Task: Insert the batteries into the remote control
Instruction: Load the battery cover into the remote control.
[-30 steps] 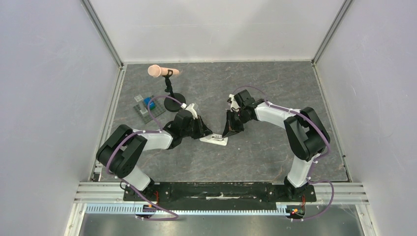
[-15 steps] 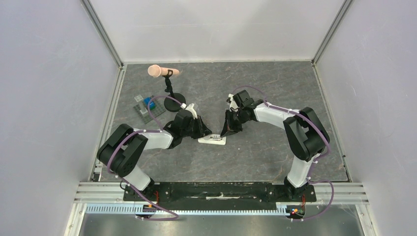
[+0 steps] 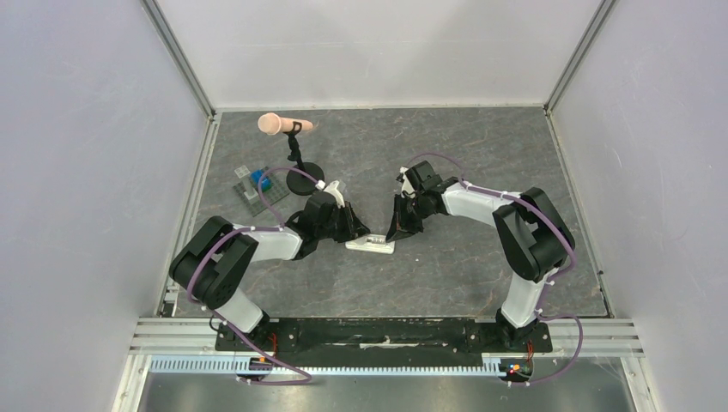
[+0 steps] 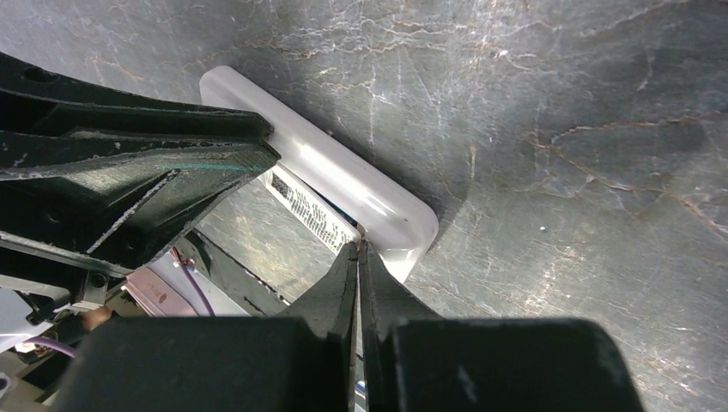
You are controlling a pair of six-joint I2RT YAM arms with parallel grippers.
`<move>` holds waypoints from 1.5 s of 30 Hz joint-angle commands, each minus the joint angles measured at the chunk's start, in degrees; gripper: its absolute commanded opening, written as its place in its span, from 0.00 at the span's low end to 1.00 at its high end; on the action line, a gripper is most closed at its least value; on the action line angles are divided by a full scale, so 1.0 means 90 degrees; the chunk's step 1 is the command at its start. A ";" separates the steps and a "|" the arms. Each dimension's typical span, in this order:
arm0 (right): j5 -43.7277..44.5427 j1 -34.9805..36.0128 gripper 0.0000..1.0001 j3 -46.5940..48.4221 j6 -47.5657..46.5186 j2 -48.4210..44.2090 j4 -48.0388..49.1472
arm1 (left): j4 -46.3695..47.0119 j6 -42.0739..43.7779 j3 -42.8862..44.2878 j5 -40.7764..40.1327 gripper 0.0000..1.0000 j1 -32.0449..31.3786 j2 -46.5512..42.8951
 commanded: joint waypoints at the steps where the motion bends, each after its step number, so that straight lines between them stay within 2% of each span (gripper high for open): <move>1: 0.0262 0.0095 0.01 0.0000 0.0028 0.0016 0.0136 | -0.0531 0.0309 0.0005 -0.0001 0.23 -0.0034 0.0090; 13: 0.1019 0.0340 0.10 0.0098 -0.0224 0.0014 -0.0203 | -0.0361 0.0236 0.0213 0.0163 0.24 -0.0028 -0.0531; 21: 0.1691 0.0655 0.11 0.0220 -0.0313 -0.0006 -0.0414 | -0.0019 0.0204 0.0120 0.0365 0.24 -0.0026 -0.0917; 31: 0.2695 0.1084 0.12 0.0367 -0.0335 0.0100 -0.0736 | 0.0050 0.0202 -0.0371 0.0616 0.24 -0.0112 -0.0876; 38: 0.3362 0.1340 0.19 0.0323 -0.0332 0.0177 -0.0835 | 0.0185 0.0034 -0.0394 0.0617 0.24 -0.0172 -0.0580; 45: 0.3926 0.1623 0.22 0.0423 -0.0396 0.0181 -0.0926 | -0.0478 0.0012 -0.0257 0.0304 0.23 -0.0213 -0.0387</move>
